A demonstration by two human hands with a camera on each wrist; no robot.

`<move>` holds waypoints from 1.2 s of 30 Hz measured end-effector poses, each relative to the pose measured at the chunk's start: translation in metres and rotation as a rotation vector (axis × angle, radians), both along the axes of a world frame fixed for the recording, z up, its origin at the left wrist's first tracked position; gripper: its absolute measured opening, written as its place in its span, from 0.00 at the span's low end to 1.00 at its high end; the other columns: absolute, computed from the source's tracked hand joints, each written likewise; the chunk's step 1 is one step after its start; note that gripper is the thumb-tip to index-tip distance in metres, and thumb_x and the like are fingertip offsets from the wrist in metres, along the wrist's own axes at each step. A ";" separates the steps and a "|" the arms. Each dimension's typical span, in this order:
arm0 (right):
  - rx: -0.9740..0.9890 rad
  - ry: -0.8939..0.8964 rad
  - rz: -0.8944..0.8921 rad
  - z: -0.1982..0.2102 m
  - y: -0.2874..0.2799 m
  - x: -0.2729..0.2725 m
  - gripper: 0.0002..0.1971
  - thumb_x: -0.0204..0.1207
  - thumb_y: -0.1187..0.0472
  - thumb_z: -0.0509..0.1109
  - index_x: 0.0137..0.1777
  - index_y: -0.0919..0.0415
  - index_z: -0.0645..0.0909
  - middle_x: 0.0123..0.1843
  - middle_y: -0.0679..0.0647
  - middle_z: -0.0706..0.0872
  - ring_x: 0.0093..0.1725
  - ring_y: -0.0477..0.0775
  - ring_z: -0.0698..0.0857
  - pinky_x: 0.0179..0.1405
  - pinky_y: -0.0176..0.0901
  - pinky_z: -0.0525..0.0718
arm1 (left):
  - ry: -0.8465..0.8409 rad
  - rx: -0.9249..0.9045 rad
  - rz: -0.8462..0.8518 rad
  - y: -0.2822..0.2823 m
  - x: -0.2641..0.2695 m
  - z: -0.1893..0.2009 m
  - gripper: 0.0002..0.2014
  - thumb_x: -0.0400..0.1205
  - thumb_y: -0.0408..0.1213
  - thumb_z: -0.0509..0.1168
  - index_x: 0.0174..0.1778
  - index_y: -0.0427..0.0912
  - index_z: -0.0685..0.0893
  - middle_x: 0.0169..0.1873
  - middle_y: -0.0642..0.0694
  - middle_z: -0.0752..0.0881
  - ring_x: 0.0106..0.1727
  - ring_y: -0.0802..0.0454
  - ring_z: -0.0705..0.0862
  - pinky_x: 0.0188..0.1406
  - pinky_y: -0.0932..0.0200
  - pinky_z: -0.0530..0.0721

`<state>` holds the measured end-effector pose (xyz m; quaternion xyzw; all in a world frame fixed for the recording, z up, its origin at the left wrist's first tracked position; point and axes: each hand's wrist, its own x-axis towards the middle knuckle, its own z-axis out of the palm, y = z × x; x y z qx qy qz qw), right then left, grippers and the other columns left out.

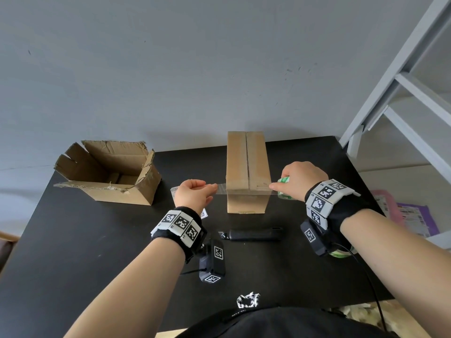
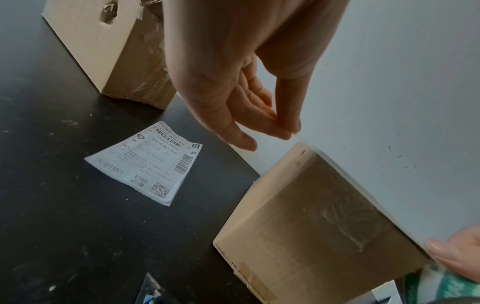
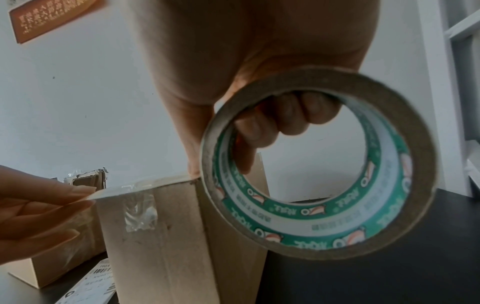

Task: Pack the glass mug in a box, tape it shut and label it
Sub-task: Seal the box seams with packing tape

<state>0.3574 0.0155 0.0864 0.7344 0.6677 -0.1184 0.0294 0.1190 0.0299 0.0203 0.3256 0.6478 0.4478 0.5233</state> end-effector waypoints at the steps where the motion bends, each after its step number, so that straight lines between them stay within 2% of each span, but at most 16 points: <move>1: -0.006 0.003 0.000 -0.001 0.000 0.000 0.20 0.72 0.36 0.66 0.48 0.53 0.83 0.37 0.48 0.81 0.42 0.51 0.82 0.37 0.42 0.80 | 0.003 -0.002 -0.005 0.000 0.000 -0.001 0.14 0.70 0.31 0.78 0.43 0.43 0.79 0.43 0.42 0.88 0.50 0.46 0.89 0.52 0.50 0.88; 7: -0.038 0.039 -0.002 -0.003 0.001 0.002 0.21 0.71 0.35 0.66 0.46 0.53 0.82 0.37 0.49 0.83 0.41 0.51 0.83 0.39 0.43 0.82 | 0.013 -0.014 -0.025 0.001 0.002 -0.003 0.13 0.71 0.31 0.77 0.42 0.43 0.79 0.42 0.43 0.88 0.50 0.47 0.88 0.51 0.53 0.88; 12: -0.051 0.076 -0.007 -0.005 0.001 0.004 0.22 0.72 0.36 0.66 0.47 0.55 0.83 0.38 0.50 0.84 0.41 0.50 0.83 0.39 0.42 0.81 | 0.003 -0.040 -0.034 0.000 0.007 -0.008 0.12 0.72 0.32 0.77 0.43 0.44 0.78 0.46 0.41 0.88 0.49 0.48 0.88 0.51 0.53 0.88; 17: -0.054 0.103 -0.016 -0.005 0.000 0.004 0.22 0.72 0.36 0.66 0.48 0.56 0.83 0.39 0.51 0.84 0.42 0.51 0.84 0.41 0.42 0.83 | -0.015 -0.042 -0.056 -0.003 0.016 -0.009 0.12 0.73 0.31 0.76 0.44 0.43 0.78 0.41 0.45 0.86 0.46 0.51 0.87 0.51 0.55 0.87; 20: -0.053 0.114 -0.022 -0.005 0.000 0.004 0.22 0.72 0.36 0.67 0.48 0.56 0.84 0.40 0.51 0.85 0.42 0.51 0.84 0.41 0.43 0.83 | -0.006 -0.031 -0.075 -0.004 0.021 -0.009 0.11 0.74 0.32 0.74 0.47 0.42 0.79 0.42 0.45 0.85 0.47 0.52 0.86 0.52 0.55 0.87; 26: -0.069 0.134 -0.009 -0.005 0.000 0.006 0.23 0.73 0.37 0.66 0.49 0.58 0.84 0.42 0.53 0.86 0.43 0.52 0.84 0.43 0.42 0.82 | 0.084 -0.009 -0.093 -0.006 0.027 -0.011 0.10 0.76 0.35 0.73 0.50 0.42 0.79 0.44 0.46 0.86 0.50 0.49 0.87 0.50 0.51 0.88; 30: -0.068 0.137 -0.003 -0.004 -0.001 0.005 0.23 0.74 0.38 0.66 0.48 0.59 0.84 0.42 0.54 0.87 0.43 0.52 0.84 0.43 0.43 0.82 | 0.168 -0.003 -0.127 -0.007 0.027 -0.012 0.09 0.78 0.38 0.70 0.52 0.43 0.79 0.46 0.47 0.87 0.48 0.52 0.86 0.47 0.52 0.88; 33: -0.072 0.149 -0.018 -0.006 -0.001 0.006 0.23 0.73 0.37 0.66 0.47 0.58 0.84 0.41 0.53 0.86 0.42 0.52 0.84 0.43 0.44 0.84 | 0.230 -0.024 -0.164 -0.007 0.027 -0.014 0.11 0.79 0.41 0.69 0.54 0.42 0.81 0.44 0.49 0.87 0.43 0.55 0.85 0.51 0.47 0.88; 36: -0.068 0.155 -0.022 -0.006 -0.001 0.007 0.22 0.73 0.37 0.66 0.47 0.58 0.84 0.41 0.53 0.86 0.42 0.52 0.84 0.42 0.44 0.83 | 0.284 -0.037 -0.191 -0.006 0.028 -0.016 0.08 0.78 0.43 0.69 0.50 0.48 0.81 0.45 0.50 0.88 0.49 0.53 0.86 0.55 0.44 0.86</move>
